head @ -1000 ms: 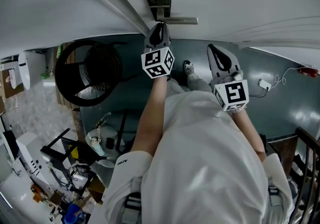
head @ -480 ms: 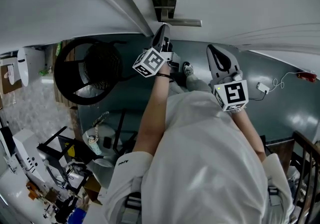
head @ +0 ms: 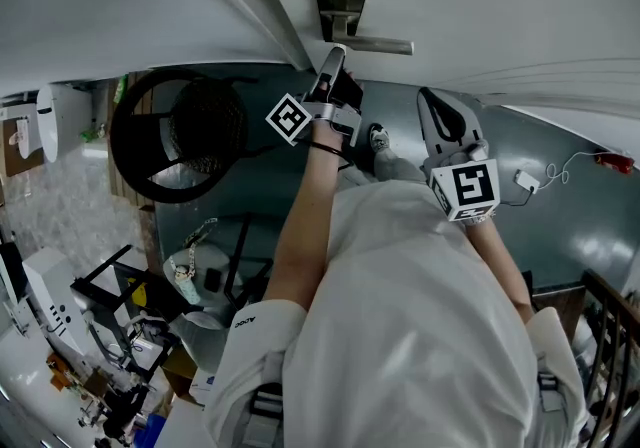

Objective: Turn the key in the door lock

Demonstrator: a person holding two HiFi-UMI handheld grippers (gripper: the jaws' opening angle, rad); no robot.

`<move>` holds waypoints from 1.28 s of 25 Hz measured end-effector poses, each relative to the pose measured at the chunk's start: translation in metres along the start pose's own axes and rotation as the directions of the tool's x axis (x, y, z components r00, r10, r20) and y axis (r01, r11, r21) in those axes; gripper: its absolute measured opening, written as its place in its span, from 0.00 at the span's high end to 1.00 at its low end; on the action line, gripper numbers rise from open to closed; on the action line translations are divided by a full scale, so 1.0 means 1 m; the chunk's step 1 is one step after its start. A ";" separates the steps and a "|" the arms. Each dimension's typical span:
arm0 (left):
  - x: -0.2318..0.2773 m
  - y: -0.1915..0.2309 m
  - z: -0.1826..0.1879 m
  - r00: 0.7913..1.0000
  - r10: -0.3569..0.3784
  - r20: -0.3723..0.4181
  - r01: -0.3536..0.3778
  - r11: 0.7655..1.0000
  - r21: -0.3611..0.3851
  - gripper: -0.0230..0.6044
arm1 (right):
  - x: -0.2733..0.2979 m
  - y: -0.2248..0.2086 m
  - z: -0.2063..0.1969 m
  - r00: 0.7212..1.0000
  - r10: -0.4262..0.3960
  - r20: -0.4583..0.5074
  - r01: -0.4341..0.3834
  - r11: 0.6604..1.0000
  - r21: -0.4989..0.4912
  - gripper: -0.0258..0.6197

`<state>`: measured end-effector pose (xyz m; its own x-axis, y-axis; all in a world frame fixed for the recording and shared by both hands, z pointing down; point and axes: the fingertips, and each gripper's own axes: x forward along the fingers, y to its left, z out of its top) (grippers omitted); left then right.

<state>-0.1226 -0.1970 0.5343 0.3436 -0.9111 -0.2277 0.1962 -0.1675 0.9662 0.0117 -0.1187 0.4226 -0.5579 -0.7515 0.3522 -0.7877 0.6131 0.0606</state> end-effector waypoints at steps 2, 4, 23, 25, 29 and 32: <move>0.000 0.000 -0.001 1.000 -0.009 0.026 0.011 0.998 -0.060 0.90 | 0.002 0.001 0.000 1.000 0.005 0.001 -0.005 1.000 0.000 0.97; 0.000 0.001 -0.001 0.999 -0.006 0.039 0.008 0.998 -0.062 0.90 | 0.003 0.003 0.000 1.000 0.009 0.002 -0.009 1.000 0.002 0.97; -0.059 -0.051 0.014 0.925 0.368 -0.097 -0.185 0.658 0.730 0.95 | 0.045 0.043 0.033 0.980 0.186 0.066 -0.186 0.982 0.008 0.97; -0.068 -0.075 0.016 0.924 0.381 -0.039 -0.192 0.549 0.814 0.95 | 0.054 0.054 0.039 0.966 0.246 0.077 -0.247 0.969 0.000 0.97; -0.098 -0.113 0.028 0.911 0.384 0.153 -0.305 0.376 0.875 0.95 | 0.065 0.082 0.051 0.920 0.382 0.084 -0.381 0.924 -0.028 0.97; -0.129 -0.128 0.033 0.864 0.397 0.308 -0.426 0.254 0.869 0.95 | 0.069 0.103 0.058 0.871 0.483 0.090 -0.480 0.875 -0.053 0.97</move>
<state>-0.2228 -0.0706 0.4440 0.0924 -0.9701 0.2245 -0.8943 0.0183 0.4471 -0.1229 -0.1214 0.3988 -0.8901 -0.3799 0.2517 -0.4075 0.9108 -0.0663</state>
